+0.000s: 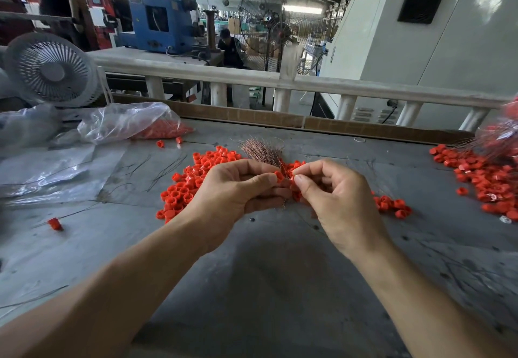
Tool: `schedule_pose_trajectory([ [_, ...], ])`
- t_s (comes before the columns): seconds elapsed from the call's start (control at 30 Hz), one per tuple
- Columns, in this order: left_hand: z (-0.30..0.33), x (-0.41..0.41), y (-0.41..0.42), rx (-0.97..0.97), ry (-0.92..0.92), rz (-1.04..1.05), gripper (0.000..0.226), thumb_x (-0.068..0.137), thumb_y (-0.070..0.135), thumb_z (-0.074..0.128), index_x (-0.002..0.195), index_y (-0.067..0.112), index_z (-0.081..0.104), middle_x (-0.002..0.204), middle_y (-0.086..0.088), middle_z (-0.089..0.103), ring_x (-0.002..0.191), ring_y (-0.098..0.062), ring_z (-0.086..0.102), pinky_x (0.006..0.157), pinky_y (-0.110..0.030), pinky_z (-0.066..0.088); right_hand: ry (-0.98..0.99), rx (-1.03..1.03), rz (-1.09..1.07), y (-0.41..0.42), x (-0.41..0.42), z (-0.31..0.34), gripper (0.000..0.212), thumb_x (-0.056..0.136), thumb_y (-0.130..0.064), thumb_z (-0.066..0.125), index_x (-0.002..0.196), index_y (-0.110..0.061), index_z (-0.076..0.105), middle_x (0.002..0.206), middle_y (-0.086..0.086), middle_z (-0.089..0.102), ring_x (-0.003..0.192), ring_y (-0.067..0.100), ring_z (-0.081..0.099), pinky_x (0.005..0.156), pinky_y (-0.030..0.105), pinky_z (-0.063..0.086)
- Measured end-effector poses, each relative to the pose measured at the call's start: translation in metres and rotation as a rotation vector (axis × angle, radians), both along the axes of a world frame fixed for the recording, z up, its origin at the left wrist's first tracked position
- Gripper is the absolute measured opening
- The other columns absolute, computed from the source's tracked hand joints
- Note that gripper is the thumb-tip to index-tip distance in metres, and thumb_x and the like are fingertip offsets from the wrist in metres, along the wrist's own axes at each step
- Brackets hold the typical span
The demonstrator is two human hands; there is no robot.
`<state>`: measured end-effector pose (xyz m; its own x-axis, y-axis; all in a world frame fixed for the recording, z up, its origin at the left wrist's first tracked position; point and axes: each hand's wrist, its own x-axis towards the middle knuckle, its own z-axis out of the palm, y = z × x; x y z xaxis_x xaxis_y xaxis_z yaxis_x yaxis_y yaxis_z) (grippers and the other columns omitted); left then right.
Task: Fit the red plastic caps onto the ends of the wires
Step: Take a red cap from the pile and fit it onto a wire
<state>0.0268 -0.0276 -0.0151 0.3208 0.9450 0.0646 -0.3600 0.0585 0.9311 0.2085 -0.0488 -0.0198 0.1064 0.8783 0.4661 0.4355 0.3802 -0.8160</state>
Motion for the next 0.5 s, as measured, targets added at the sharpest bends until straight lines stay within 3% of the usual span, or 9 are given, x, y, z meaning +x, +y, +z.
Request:
schedule_pose_trajectory([
  [0.17,0.0002,0.0001,-0.0007,0.003,-0.001,0.005,0.03,0.076,0.013,0.073,0.102,-0.001,0.069,0.098,-0.023,0.076,0.092,-0.031,0.076,0.075,-0.03,0.062,-0.012,0.009,0.028,-0.0011,0.0006,0.0,0.008,0.094,-0.023,0.073,0.09,-0.026,0.079,0.074,-0.02,0.073,0.072,-0.003,0.067,0.064,0.011,0.048],
  [0.33,0.0016,0.0008,-0.0019,-0.001,0.003,0.004,0.035,0.075,0.012,0.073,0.105,-0.004,0.068,0.097,-0.024,0.075,0.091,-0.03,0.076,0.074,-0.029,0.062,-0.017,0.03,0.016,0.0001,0.0011,0.0011,0.005,0.09,-0.021,0.078,0.09,-0.024,0.081,0.084,-0.022,0.075,0.084,-0.004,0.069,0.073,0.008,0.048],
  [0.5,0.0017,0.0014,-0.0023,0.004,0.007,0.013,0.034,0.074,0.012,0.073,0.103,-0.004,0.068,0.095,-0.023,0.075,0.089,-0.03,0.076,0.074,-0.03,0.063,0.009,-0.02,0.005,0.0002,0.002,0.0006,0.007,0.089,-0.018,0.078,0.09,-0.024,0.081,0.079,-0.02,0.074,0.075,-0.002,0.068,0.072,0.022,0.052],
])
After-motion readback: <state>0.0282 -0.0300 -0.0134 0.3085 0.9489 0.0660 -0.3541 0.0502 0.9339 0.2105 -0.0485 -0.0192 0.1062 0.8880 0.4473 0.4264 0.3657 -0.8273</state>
